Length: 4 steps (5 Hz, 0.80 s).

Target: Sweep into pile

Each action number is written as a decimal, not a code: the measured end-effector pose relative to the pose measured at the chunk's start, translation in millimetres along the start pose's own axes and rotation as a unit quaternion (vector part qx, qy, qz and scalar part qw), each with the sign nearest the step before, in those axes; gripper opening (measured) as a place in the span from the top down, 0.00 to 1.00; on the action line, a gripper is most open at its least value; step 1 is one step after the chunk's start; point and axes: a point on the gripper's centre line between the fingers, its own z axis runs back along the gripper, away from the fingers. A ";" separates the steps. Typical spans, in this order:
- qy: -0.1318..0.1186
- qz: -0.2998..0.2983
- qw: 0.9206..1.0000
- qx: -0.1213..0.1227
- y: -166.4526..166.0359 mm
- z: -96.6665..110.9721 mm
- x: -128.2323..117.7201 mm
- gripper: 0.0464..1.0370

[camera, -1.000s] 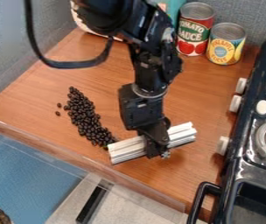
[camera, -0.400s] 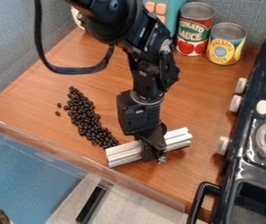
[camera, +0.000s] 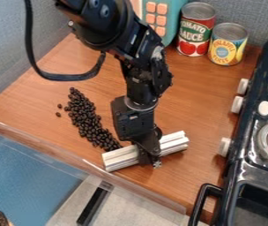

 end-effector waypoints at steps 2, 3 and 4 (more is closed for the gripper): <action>0.005 0.014 1.000 -0.001 -10.9 -2.1 9.4 0.65; 0.006 0.020 1.000 -0.001 -15.0 -2.4 12.5 0.65; 0.004 0.024 1.000 0.000 -21.3 -5.4 15.3 0.65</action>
